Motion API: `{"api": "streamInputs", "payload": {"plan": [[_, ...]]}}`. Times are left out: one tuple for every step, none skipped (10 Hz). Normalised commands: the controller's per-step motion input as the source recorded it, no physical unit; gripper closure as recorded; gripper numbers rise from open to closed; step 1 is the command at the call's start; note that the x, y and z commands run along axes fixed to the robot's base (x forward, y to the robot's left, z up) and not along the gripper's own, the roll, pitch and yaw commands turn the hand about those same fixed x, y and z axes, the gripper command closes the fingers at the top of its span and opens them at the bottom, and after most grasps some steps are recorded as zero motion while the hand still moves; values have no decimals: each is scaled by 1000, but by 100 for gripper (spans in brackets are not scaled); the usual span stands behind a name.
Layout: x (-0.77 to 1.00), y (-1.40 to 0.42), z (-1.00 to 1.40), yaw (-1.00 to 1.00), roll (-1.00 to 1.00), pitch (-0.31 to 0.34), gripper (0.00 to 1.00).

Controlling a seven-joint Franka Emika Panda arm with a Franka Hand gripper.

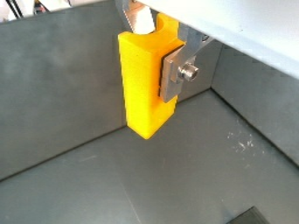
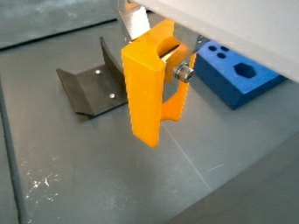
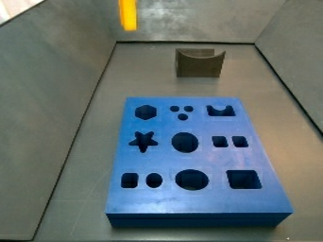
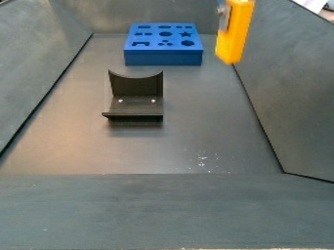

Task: Pick up the arch object. Move up. Rotate the arch object. Move to above the board. Insert the arch object.
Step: Rotate the arch object.

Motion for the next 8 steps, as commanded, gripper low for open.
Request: {"api": "streamInputs", "payload": {"plan": [[-70,-67,755,23,120,17,100],[-41,-35,569,23,118,32,100],[-24,-26,478,24,120,40,100],[-3,-20,302,28,123,67,100],[7,-16,175,30,125,80,100],[0,0,0,-1000,-10,-14,100],[6,1,-14,-1000,-12,-15,100],[5,20,-12,-1000,-28,-19,100]]}}
